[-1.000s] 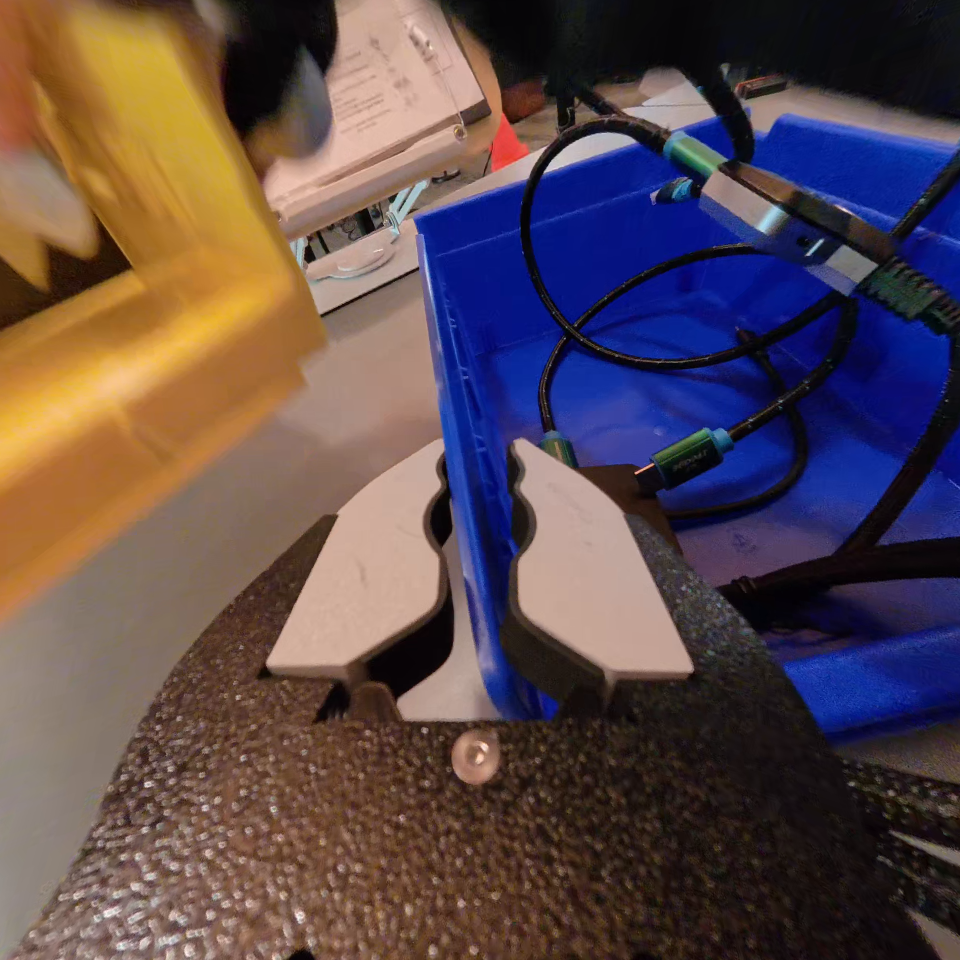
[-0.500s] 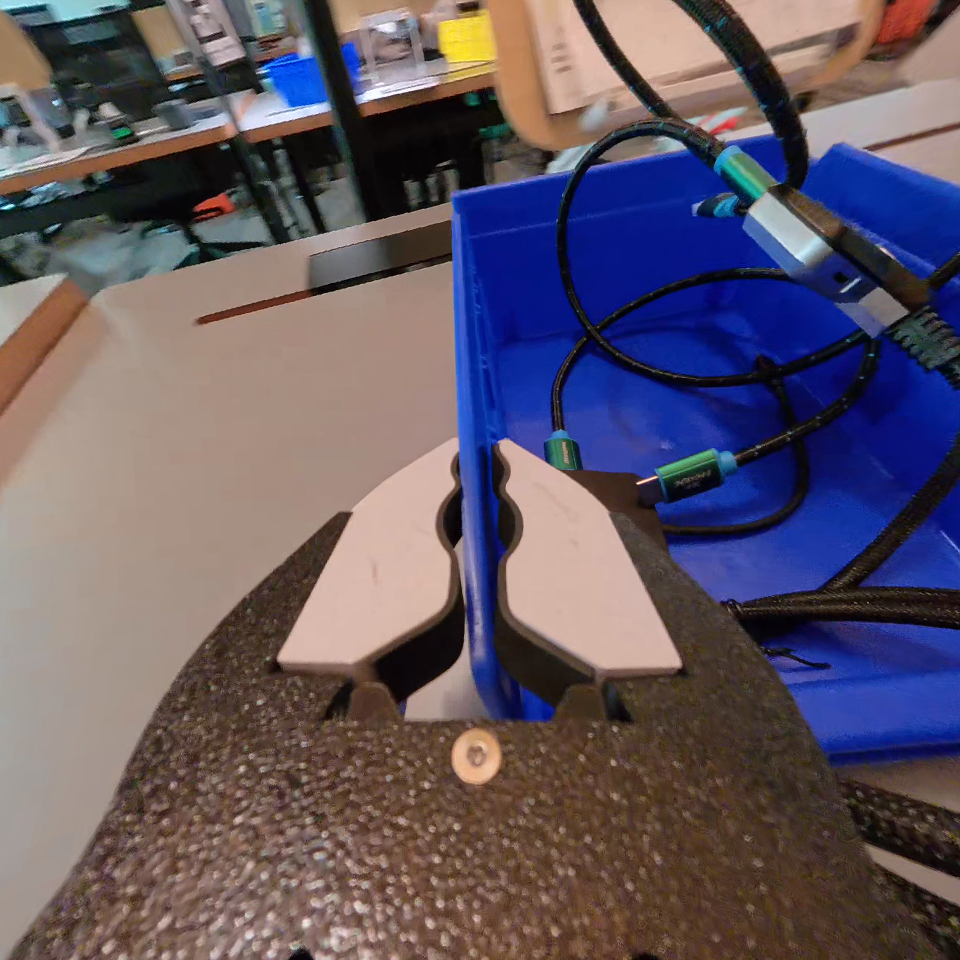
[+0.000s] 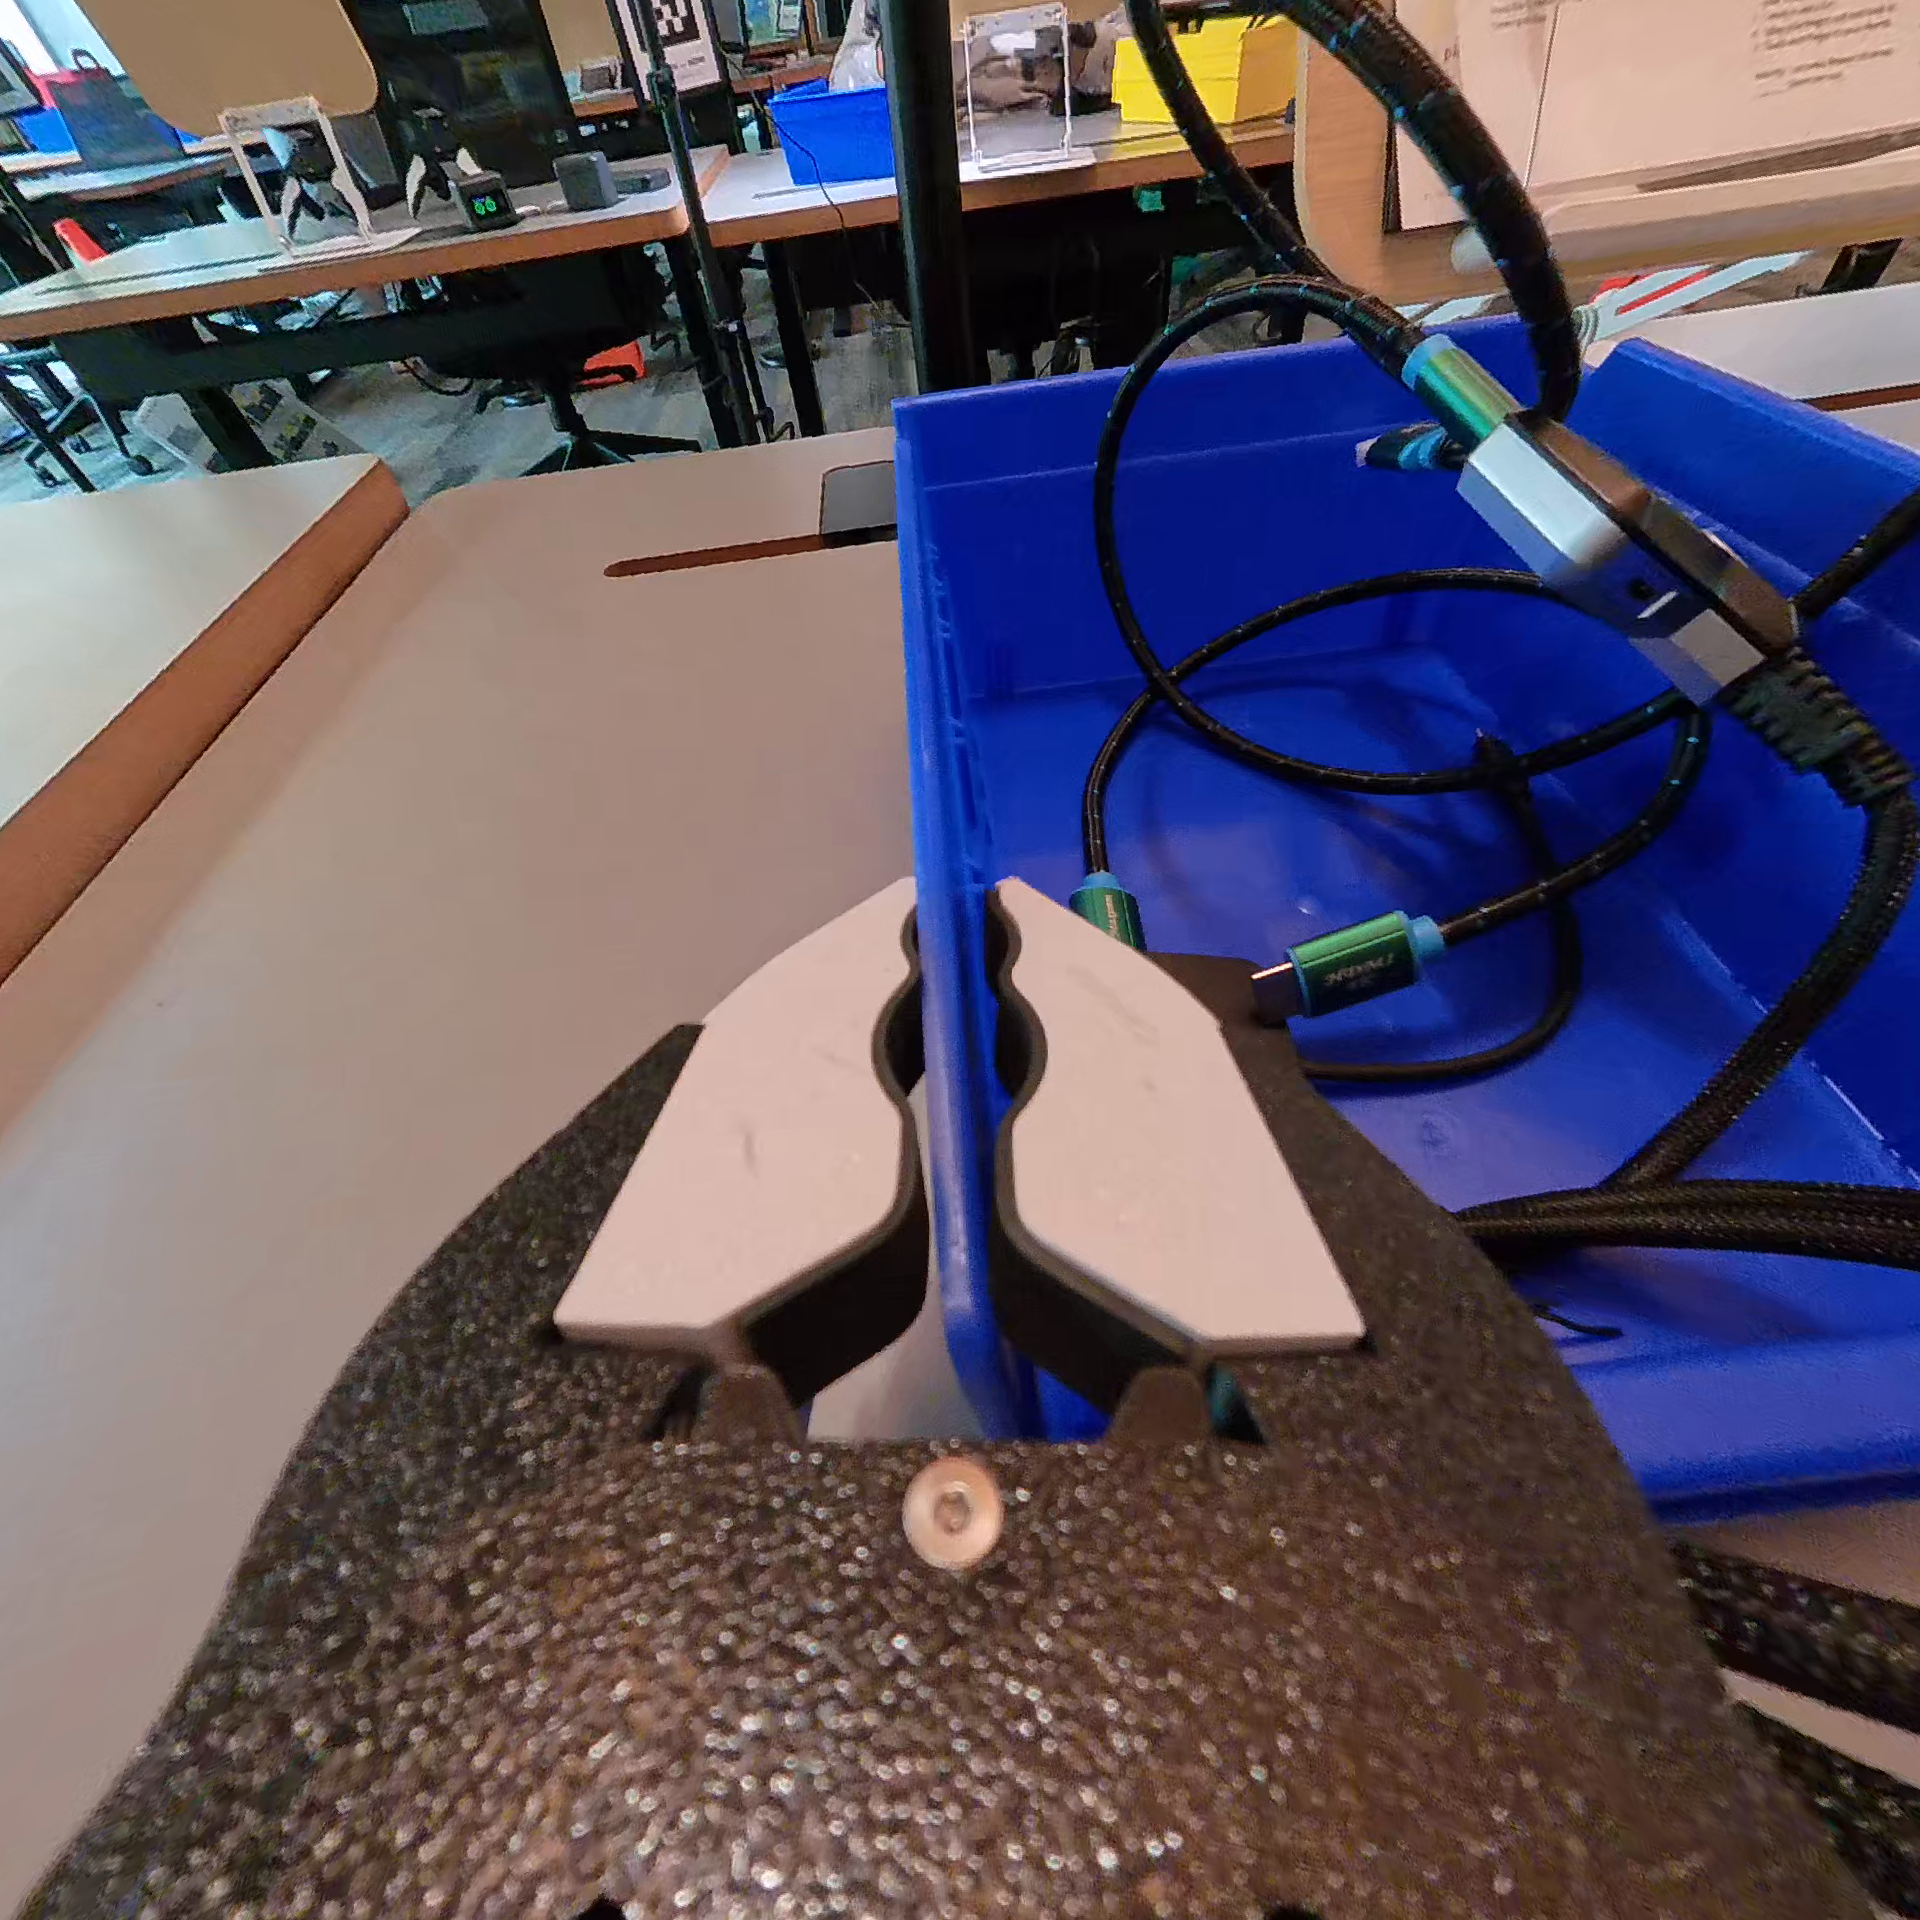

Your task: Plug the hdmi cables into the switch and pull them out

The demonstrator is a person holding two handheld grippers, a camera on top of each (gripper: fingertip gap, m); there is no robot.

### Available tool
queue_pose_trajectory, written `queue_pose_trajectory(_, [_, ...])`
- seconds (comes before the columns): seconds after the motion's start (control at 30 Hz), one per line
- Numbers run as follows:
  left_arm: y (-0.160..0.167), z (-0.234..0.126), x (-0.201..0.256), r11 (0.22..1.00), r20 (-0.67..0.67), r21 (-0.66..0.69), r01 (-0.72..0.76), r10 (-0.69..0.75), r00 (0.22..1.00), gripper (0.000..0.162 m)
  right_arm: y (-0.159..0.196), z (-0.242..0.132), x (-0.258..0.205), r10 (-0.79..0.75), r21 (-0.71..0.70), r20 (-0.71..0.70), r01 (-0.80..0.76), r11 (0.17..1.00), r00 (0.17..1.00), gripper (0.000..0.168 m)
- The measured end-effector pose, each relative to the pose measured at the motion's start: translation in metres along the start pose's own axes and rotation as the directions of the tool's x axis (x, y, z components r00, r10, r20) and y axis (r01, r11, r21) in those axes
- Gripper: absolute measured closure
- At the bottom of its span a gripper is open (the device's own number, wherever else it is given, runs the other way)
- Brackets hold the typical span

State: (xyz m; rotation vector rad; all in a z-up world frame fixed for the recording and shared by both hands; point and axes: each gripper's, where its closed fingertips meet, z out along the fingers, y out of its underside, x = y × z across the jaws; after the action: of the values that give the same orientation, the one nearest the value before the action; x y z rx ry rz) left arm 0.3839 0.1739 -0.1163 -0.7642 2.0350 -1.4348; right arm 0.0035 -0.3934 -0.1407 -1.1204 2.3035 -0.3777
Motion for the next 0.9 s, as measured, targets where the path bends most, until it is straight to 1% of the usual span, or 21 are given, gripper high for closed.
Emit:
queue_pose_trajectory(0.1, [-0.001, 0.002, -0.004, 0.997, 0.04, -0.004, -0.073, 0.073, 0.997, 0.155, -0.008, 0.008, 0.016, -0.037, -0.008, 0.004, 0.037, 0.999, 0.999, 0.125])
queue_pose_trajectory(0.23, [-0.003, 0.014, -0.015, 0.998, 0.016, 0.001, -0.06, 0.06, 0.998, 0.155, -0.017, 0.02, 0.033, -0.034, -0.056, 0.038, 0.036, 0.998, 0.999, 0.125])
queue_pose_trajectory(0.3, [-0.005, 0.024, -0.024, 0.997, 0.009, 0.018, -0.07, 0.07, 0.997, 0.154, -0.023, 0.024, 0.042, -0.051, -0.071, 0.024, 0.053, 0.996, 0.998, 0.125])
queue_pose_trajectory(0.37, [-0.007, 0.032, -0.033, 0.999, 0.005, 0.029, -0.037, 0.037, 0.999, 0.154, -0.025, 0.026, 0.052, -0.078, -0.079, -0.006, 0.077, 0.994, 0.997, 0.126])
queue_pose_trajectory(0.43, [-0.008, 0.037, -0.042, 0.999, 0.033, 0.031, -0.031, 0.03, 0.999, 0.155, -0.029, 0.026, 0.055, -0.099, -0.047, 0.008, 0.099, 0.994, 0.995, 0.125])
queue_pose_trajectory(0.57, [-0.008, 0.043, -0.057, 0.999, 0.106, 0.029, -0.032, 0.028, 0.994, 0.155, -0.035, 0.024, 0.069, -0.162, -0.003, -0.029, 0.162, 0.987, 0.986, 0.122])
queue_pose_trajectory(0.63, [-0.009, 0.046, -0.061, 0.999, 0.116, 0.03, -0.031, 0.027, 0.993, 0.155, -0.04, 0.021, 0.079, -0.19, -0.005, -0.074, 0.19, 0.982, 0.979, 0.12])
queue_pose_trajectory(0.77, [-0.009, 0.051, -0.068, 0.999, 0.093, 0.028, -0.032, 0.029, 0.995, 0.155, -0.055, 0.016, 0.099, -0.266, -0.02, -0.166, 0.267, 0.964, 0.95, 0.123])
queue_pose_trajectory(0.83, [-0.01, 0.055, -0.074, 0.999, 0.072, 0.03, -0.032, 0.03, 0.997, 0.154, -0.061, 0.015, 0.106, -0.291, -0.019, -0.208, 0.294, 0.956, 0.934, 0.119])
queue_pose_trajectory(0.9, [-0.01, 0.058, -0.079, 0.999, 0.045, 0.028, -0.026, 0.024, 0.999, 0.154, -0.064, 0.013, 0.11, -0.316, -0.019, -0.253, 0.322, 0.947, 0.914, 0.113])
